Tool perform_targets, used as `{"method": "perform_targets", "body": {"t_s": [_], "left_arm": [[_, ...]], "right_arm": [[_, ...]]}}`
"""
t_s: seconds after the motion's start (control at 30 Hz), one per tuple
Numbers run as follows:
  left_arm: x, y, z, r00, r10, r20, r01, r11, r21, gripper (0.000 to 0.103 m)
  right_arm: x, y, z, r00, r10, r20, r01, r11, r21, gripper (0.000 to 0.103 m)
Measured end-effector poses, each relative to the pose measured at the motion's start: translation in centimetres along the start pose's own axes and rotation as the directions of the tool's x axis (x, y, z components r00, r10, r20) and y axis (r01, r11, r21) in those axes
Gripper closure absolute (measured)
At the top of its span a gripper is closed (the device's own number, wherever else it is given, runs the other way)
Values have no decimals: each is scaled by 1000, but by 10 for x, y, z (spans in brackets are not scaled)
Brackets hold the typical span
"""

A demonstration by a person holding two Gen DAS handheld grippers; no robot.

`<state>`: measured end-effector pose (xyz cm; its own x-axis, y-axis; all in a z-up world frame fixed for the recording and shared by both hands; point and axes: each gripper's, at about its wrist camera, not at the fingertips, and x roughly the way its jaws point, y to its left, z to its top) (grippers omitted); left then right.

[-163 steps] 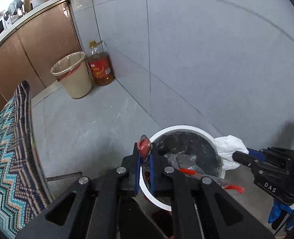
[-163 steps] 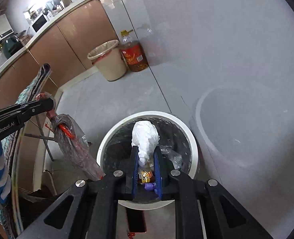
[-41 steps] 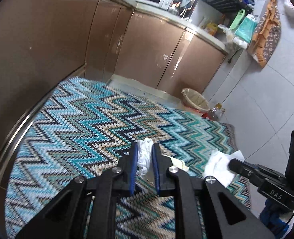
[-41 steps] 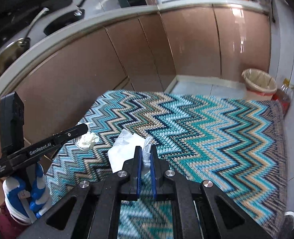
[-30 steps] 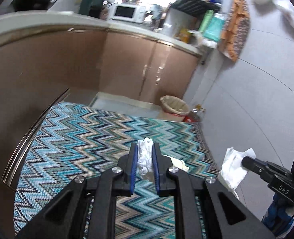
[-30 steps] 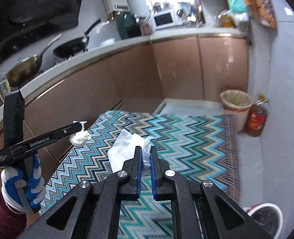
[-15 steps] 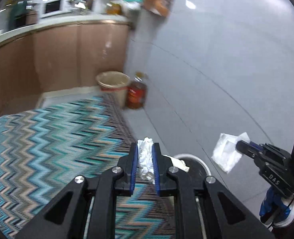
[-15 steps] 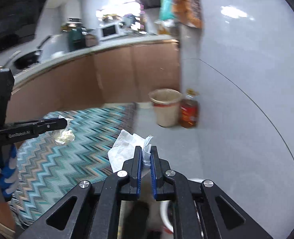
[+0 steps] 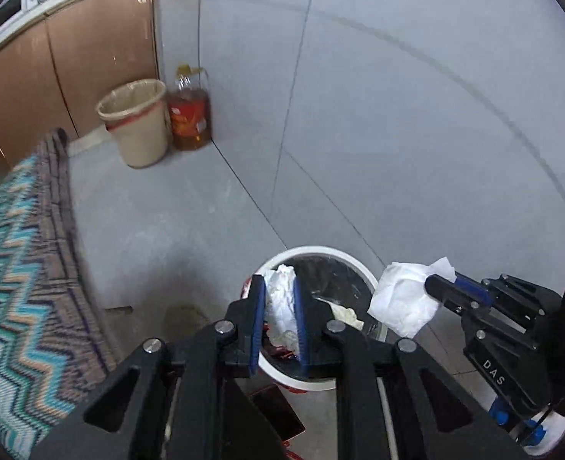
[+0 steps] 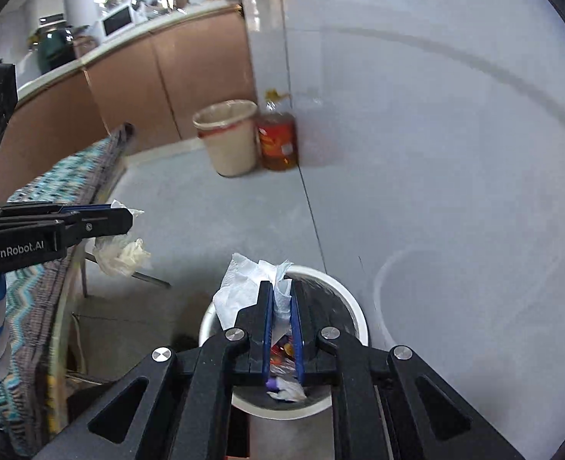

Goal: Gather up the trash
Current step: 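Carry both tissues over the white bin, then open both tools to drop the tissues into the white bin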

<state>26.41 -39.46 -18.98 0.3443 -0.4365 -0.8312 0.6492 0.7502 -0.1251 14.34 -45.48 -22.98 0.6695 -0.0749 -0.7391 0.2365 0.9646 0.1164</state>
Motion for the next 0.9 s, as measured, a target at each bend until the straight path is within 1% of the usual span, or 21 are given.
{"method": "perform_targets", "body": {"t_s": [0.13,0.2,0.27,0.3,0.33,0.37,0.5,0.57,0.67,0.7,0.73,0.77,0.83,0.9], "left_arm": [[34,-7,1,999,-17,-52,17,1000,6,86],[50,-8,0,997,-23,-78,23,1000,1,83],[63,-9,0,995,-38,-94,37,999,-11,78],[67,-8,-1,994,-42,-98,41,999,-17,71],[70,-5,0,994,-47,-101,44,999,-25,65],[72,-4,-2,993,-56,-102,53,998,-36,65],[76,0,-2,992,-67,-107,62,997,-48,65],[76,6,0,992,-72,-104,66,996,-58,65],[66,10,-2,993,-78,-88,72,995,-63,65],[61,10,-3,994,-77,-77,72,996,-60,65],[56,11,-4,995,-77,-67,73,996,-58,65],[48,13,-5,996,-73,-52,70,996,-54,65],[31,15,-7,998,-59,-21,58,997,-41,65],[14,18,-10,999,-43,15,43,998,-34,65]], "right_arm": [[22,-10,-4,999,-8,-42,9,1000,21,93],[35,-15,-9,997,-15,-70,17,999,29,92],[44,-22,-13,996,-20,-87,23,999,42,84],[48,-24,-15,995,-20,-95,25,999,49,81],[51,-27,-16,995,-21,-101,27,998,55,72],[54,-29,-17,994,-22,-106,28,998,61,67],[54,-34,-24,993,-23,-119,31,997,67,66],[57,-32,-21,993,-21,-120,29,997,68,64],[54,-28,-20,994,-18,-112,26,997,68,63],[51,-26,-19,994,-18,-107,25,997,66,61],[47,-23,-18,995,-16,-99,22,998,63,57],[44,-20,-18,996,-15,-93,20,998,60,53],[35,-11,-15,997,-13,-73,17,999,48,52],[22,-1,-11,999,-13,-47,14,999,33,48]]}}
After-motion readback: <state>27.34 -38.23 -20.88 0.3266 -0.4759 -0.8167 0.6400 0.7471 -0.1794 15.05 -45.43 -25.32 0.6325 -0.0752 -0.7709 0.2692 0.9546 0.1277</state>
